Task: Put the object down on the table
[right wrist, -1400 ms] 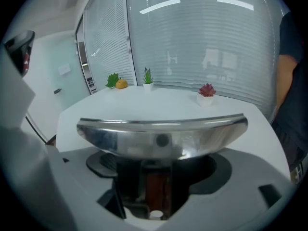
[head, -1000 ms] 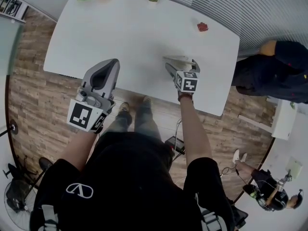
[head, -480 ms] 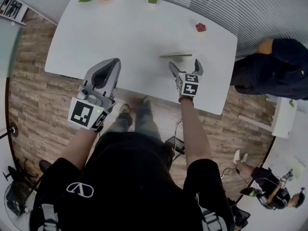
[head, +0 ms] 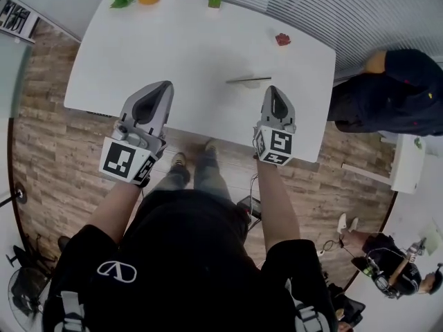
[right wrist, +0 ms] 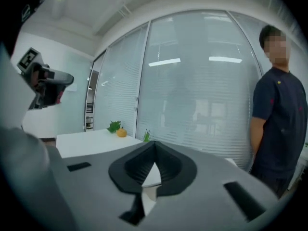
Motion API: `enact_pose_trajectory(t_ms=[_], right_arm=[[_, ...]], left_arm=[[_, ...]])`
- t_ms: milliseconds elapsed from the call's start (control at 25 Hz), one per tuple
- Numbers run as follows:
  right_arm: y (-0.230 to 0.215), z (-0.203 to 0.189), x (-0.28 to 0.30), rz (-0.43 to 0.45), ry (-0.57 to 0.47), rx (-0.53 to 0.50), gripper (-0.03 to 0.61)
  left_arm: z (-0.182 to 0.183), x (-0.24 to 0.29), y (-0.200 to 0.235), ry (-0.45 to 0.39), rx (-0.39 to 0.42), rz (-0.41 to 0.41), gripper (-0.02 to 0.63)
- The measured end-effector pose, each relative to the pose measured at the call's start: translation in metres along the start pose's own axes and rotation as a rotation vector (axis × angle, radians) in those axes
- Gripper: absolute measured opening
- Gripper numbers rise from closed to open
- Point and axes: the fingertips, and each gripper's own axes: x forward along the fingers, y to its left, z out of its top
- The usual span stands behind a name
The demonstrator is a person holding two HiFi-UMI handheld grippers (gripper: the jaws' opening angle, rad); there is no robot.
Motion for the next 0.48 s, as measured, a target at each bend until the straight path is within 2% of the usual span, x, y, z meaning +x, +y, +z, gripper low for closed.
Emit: enact_pose_trajectory(t_ms=[240, 480], right_arm=[[0.009, 0.069, -0.059, -0.035, -0.152, 0.002, 0.008], [0.023, 0.112, -0.119, -0.085, -0.206, -0.039, 0.008]], left_arm=[[0.017, 0.002, -0.015, -0.044, 0.001, -0.039, 0.005], [0.04, -0.021, -0.028, -0.09, -0.001, -0.096, 0.005]])
